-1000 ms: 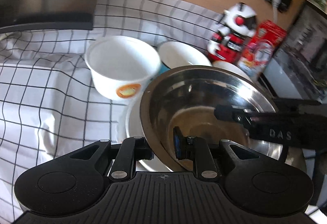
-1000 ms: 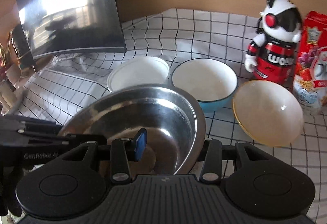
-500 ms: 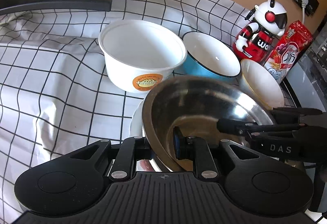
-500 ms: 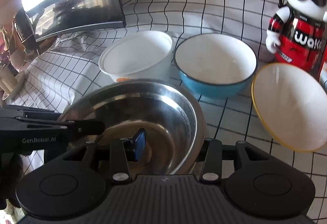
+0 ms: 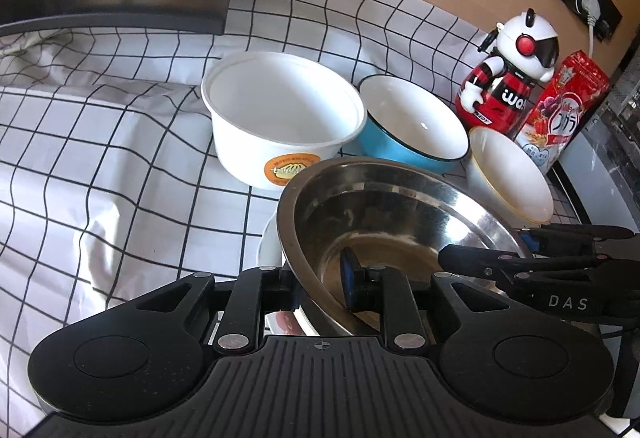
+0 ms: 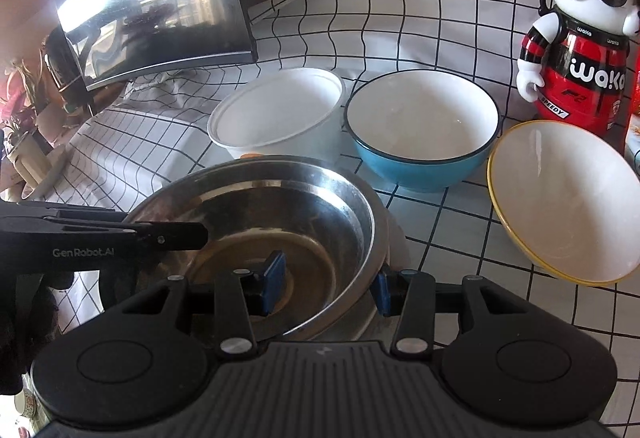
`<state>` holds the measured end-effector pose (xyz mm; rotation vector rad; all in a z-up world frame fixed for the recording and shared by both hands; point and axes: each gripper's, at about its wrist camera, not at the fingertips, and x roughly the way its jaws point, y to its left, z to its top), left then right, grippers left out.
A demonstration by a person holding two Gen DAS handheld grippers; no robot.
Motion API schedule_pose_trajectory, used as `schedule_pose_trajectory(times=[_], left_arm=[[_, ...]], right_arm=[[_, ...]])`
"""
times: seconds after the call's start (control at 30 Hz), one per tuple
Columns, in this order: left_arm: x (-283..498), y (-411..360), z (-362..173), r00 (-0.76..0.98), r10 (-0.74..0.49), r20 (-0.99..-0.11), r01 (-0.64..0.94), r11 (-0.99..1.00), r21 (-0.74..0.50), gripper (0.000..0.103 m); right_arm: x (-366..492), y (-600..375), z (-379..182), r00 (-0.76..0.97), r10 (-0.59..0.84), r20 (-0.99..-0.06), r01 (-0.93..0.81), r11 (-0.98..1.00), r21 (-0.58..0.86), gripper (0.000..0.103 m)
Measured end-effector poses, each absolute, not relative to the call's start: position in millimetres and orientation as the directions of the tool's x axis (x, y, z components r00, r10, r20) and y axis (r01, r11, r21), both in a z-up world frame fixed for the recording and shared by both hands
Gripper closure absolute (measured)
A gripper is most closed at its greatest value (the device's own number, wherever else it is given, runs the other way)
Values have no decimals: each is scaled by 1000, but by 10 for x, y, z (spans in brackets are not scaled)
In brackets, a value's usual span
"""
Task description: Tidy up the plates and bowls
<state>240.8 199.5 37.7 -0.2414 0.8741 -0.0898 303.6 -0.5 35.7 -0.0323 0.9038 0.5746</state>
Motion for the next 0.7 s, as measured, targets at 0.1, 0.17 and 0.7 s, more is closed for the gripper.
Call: schedule_pose_trajectory(times=[0.1, 0.17, 0.7], left_arm=[[2366, 1961, 430, 644, -163, -748, -17, 974, -227, 81], [2340, 1955, 447, 648, -158, -745, -13, 976, -218, 81], [2279, 2169, 622, 683, -128, -719, -67, 969, -236, 79]], right_arm=[[2994, -16, 390, 493, 452, -743, -490, 850, 193, 59], [2966, -42, 411, 499, 453, -739, -495, 849, 186, 58], [2948, -178, 359, 543, 393, -742, -448, 883, 140, 56]])
